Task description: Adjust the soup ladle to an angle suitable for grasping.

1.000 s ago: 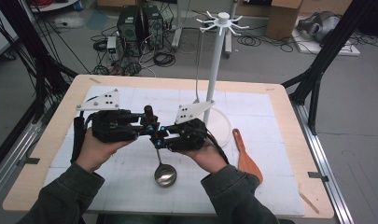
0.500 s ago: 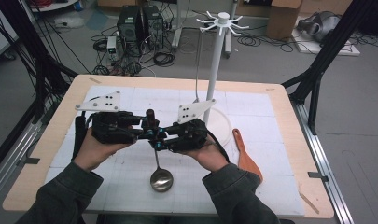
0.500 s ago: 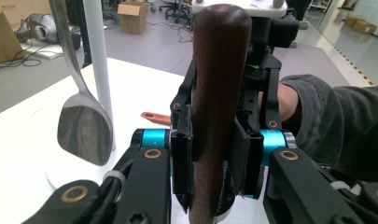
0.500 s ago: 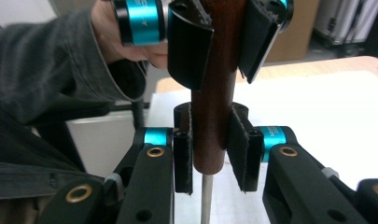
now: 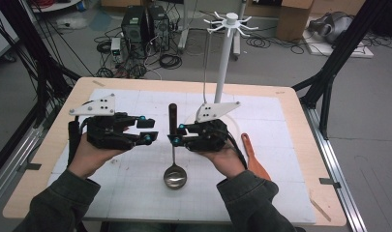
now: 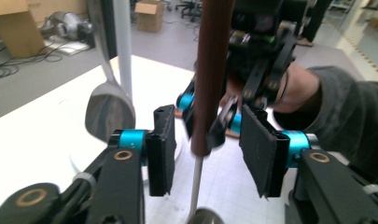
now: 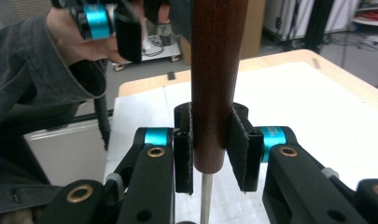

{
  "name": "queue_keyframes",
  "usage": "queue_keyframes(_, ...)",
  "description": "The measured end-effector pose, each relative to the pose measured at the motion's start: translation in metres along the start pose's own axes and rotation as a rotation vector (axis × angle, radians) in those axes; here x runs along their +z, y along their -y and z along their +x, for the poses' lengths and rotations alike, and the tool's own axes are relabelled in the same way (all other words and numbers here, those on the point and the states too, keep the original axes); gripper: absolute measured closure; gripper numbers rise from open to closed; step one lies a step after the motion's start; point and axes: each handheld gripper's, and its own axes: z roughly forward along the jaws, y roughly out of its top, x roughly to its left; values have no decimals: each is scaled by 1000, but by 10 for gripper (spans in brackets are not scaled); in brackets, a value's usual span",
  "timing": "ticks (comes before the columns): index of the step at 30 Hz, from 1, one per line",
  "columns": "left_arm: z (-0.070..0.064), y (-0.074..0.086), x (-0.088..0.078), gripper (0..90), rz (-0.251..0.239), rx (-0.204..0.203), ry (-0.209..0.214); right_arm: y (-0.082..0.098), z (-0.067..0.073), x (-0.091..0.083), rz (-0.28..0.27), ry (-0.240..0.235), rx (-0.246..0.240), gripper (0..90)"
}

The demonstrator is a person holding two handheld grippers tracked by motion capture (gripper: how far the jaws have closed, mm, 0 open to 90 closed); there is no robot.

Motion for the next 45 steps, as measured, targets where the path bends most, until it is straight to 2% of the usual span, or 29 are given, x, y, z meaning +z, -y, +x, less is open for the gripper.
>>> queue_keyframes(9,6,15,-6,487,14,-9,-64,0,-8,-17,-18,69,34,735)
queue_keyframes(20,10,32,-14,433,18,-15,-114,-2,-18,-33,-18,128,55,735)
queue_keyframes(33,15,51,-19,337,36,-40,-165,-5,-27,-50,-31,181,67,735)
queue_keyframes(45,17,67,-16,248,75,-49,-194,-5,-29,-63,-36,199,78,735)
